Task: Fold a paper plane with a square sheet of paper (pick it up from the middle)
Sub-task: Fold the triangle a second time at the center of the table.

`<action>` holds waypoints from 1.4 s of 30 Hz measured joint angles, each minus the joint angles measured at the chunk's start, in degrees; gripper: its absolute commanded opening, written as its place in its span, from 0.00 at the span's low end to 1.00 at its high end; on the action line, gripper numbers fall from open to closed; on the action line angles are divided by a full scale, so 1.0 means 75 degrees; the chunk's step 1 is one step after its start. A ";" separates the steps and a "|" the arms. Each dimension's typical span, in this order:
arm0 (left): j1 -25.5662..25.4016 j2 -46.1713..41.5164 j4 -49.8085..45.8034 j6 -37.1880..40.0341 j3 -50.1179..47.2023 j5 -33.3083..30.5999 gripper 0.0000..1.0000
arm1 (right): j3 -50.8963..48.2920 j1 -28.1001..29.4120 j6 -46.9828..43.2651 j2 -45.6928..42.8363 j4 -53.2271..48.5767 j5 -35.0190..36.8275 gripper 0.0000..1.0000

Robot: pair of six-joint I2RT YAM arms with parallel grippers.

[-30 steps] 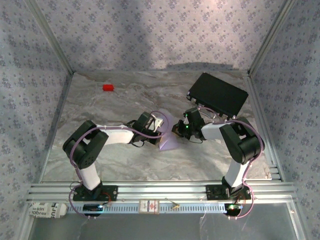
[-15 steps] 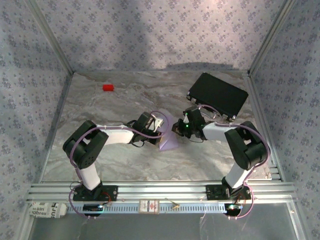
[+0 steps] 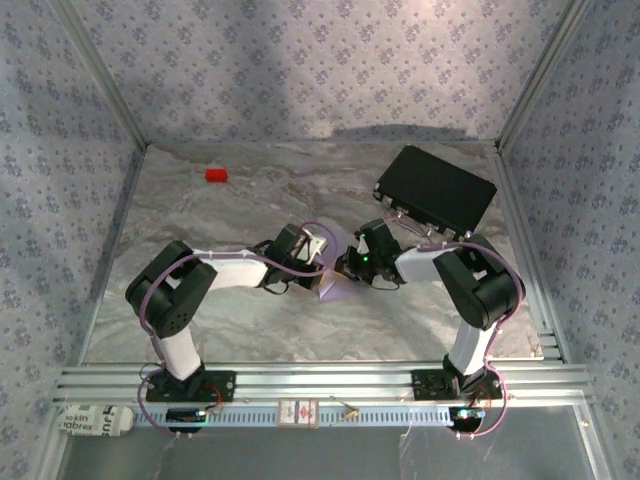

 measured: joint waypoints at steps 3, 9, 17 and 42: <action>0.0067 0.0000 -0.0201 -0.0172 0.0102 0.0079 0.18 | -0.0087 0.0000 0.0000 0.0000 0.0134 0.0003 0.00; 0.0175 -0.0017 -0.1084 -0.0530 0.0705 0.0149 0.39 | -0.0204 -0.0029 0.0000 -0.0009 0.0373 -0.0026 0.00; 0.0338 -0.0985 -0.1722 -0.1343 0.0784 0.0169 0.25 | -0.0230 -0.0035 0.0050 -0.0009 0.0428 -0.0026 0.00; 0.0079 0.0210 -0.0883 -0.3063 0.0659 0.2981 0.07 | -0.0251 -0.0038 0.0085 -0.0023 0.0460 -0.0020 0.00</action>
